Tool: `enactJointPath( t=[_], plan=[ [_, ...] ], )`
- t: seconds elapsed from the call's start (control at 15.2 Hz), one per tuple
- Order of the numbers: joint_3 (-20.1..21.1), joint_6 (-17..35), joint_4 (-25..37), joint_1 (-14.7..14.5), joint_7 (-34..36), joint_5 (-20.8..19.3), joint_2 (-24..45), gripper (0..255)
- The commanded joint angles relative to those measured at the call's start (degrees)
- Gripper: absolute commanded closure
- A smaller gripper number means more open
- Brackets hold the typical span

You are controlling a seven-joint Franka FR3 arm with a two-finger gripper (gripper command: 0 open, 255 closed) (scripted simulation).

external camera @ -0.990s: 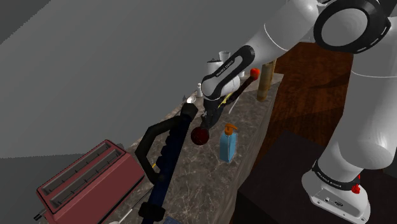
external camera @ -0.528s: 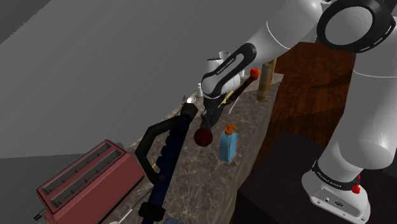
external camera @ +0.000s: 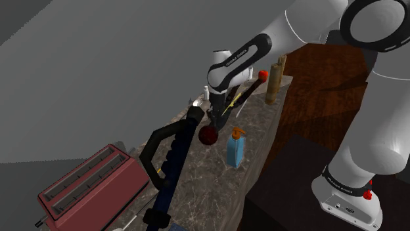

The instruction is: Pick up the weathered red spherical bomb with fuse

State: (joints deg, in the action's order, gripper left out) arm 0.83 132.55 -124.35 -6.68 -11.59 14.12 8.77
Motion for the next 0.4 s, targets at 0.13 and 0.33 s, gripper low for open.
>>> enactJointPath(
  t=[0.13, 0.33],
  plan=[
    [-0.16, -2.71, 0.62, 0.08, 0.6, -0.51, -2.14, 255],
    [-0.19, -3.52, 0.94, 0.09, 0.81, -0.66, -2.65, 255]
  ],
)
